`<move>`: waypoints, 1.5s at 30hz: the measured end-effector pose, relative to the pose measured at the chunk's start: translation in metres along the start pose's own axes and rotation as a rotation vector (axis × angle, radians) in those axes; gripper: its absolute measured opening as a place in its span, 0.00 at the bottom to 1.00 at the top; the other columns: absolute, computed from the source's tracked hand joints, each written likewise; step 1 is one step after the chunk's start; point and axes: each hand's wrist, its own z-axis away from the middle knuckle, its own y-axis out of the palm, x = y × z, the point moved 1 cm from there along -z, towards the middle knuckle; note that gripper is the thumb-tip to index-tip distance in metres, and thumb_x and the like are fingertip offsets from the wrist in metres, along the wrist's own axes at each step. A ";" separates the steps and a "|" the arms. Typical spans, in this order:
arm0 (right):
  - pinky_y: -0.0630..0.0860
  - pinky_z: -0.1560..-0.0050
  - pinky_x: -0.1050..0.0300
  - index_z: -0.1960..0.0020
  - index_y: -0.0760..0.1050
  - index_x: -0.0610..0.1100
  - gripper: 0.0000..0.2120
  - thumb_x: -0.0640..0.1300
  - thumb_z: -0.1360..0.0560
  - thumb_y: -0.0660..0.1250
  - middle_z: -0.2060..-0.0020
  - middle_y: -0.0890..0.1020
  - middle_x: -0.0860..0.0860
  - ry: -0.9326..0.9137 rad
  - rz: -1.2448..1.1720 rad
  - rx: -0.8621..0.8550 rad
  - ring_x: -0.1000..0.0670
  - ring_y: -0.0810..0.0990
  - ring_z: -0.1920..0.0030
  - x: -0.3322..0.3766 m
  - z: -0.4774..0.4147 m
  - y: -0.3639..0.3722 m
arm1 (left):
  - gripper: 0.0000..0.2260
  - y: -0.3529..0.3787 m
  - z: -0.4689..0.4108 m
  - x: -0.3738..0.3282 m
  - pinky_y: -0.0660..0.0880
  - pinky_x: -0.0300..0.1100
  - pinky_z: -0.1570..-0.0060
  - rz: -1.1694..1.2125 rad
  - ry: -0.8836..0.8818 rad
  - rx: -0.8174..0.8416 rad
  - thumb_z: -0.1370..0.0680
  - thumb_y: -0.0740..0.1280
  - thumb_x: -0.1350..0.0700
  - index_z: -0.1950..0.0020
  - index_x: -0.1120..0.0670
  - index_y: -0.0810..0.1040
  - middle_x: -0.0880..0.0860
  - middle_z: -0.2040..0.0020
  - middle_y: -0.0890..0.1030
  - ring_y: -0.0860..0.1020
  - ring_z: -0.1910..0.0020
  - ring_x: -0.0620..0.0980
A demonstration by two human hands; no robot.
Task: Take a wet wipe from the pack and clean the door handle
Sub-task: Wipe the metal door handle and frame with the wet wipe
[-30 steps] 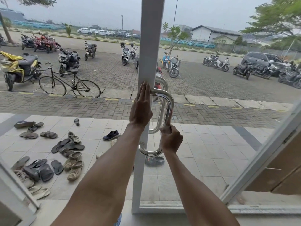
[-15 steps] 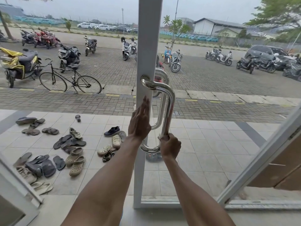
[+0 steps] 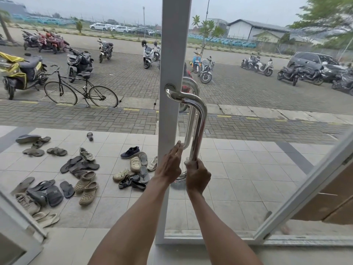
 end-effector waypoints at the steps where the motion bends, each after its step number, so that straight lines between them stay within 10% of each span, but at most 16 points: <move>1: 0.77 0.65 0.54 0.56 0.83 0.45 0.07 0.48 0.30 0.73 0.66 0.85 0.45 0.029 0.012 0.025 0.42 0.83 0.66 -0.007 0.004 0.003 | 0.35 0.003 0.002 0.002 0.61 0.46 0.26 -0.002 -0.002 0.004 0.30 0.57 0.74 0.23 0.63 0.53 0.60 0.22 0.57 0.57 0.23 0.54; 18: 0.78 0.64 0.55 0.55 0.82 0.47 0.07 0.49 0.29 0.72 0.67 0.85 0.48 0.016 -0.049 0.015 0.46 0.83 0.66 0.002 0.001 0.001 | 0.31 0.007 0.012 0.013 0.64 0.48 0.28 -0.037 -0.001 0.025 0.26 0.59 0.71 0.23 0.63 0.55 0.60 0.23 0.60 0.59 0.23 0.54; 29: 0.80 0.50 0.51 0.54 0.83 0.38 0.14 0.45 0.35 0.79 0.58 0.85 0.41 0.602 -0.156 0.086 0.41 0.83 0.55 -0.010 0.021 0.026 | 0.34 0.019 0.037 0.027 0.64 0.47 0.28 -0.043 -0.042 0.081 0.29 0.58 0.74 0.24 0.64 0.56 0.60 0.23 0.60 0.63 0.26 0.57; 38: 0.76 0.61 0.60 0.60 0.84 0.43 0.04 0.42 0.33 0.76 0.64 0.86 0.45 0.476 -0.177 -0.063 0.44 0.83 0.64 -0.004 0.019 0.017 | 0.34 0.020 0.029 0.024 0.59 0.43 0.26 -0.049 -0.001 0.085 0.29 0.59 0.73 0.23 0.64 0.55 0.60 0.23 0.59 0.59 0.24 0.54; 45: 0.79 0.51 0.51 0.55 0.83 0.36 0.18 0.48 0.37 0.80 0.57 0.84 0.39 0.682 -0.176 0.025 0.40 0.83 0.55 -0.005 0.024 0.035 | 0.36 0.017 0.041 0.039 0.66 0.46 0.31 -0.140 0.012 0.134 0.28 0.58 0.72 0.22 0.57 0.54 0.58 0.21 0.54 0.60 0.24 0.55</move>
